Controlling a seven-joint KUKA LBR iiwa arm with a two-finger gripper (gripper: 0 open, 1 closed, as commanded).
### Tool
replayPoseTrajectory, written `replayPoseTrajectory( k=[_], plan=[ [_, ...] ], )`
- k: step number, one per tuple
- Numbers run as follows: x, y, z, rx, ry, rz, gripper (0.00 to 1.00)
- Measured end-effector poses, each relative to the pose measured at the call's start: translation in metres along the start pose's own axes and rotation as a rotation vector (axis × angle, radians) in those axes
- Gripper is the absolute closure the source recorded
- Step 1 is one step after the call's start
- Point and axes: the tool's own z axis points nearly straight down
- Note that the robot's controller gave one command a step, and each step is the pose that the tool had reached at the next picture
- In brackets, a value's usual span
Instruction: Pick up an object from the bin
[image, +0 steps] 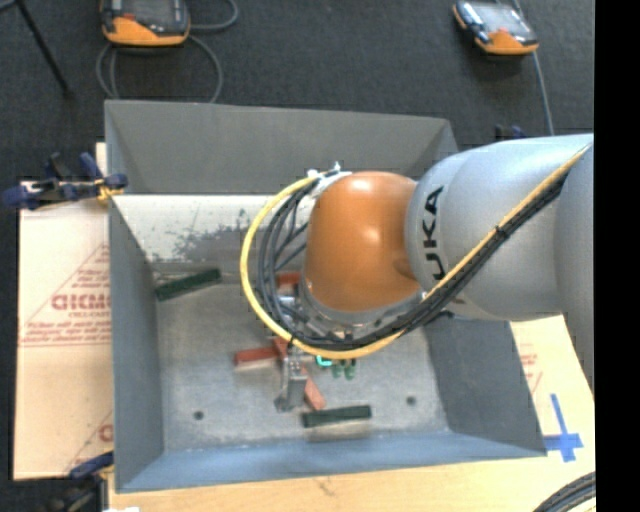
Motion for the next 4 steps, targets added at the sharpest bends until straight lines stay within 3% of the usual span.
replayPoseTrajectory(
  k=[1,2,3,4],
  plan=[
    [-0.040,-0.018,0.114,-0.003,-0.014,0.008,0.00],
    [-0.041,-0.017,0.109,-0.004,-0.017,0.012,1.00],
    [-0.039,-0.018,0.112,-0.002,-0.009,0.014,0.00],
    [-0.098,-0.071,0.111,0.004,-0.011,-0.412,0.00]
  ],
)
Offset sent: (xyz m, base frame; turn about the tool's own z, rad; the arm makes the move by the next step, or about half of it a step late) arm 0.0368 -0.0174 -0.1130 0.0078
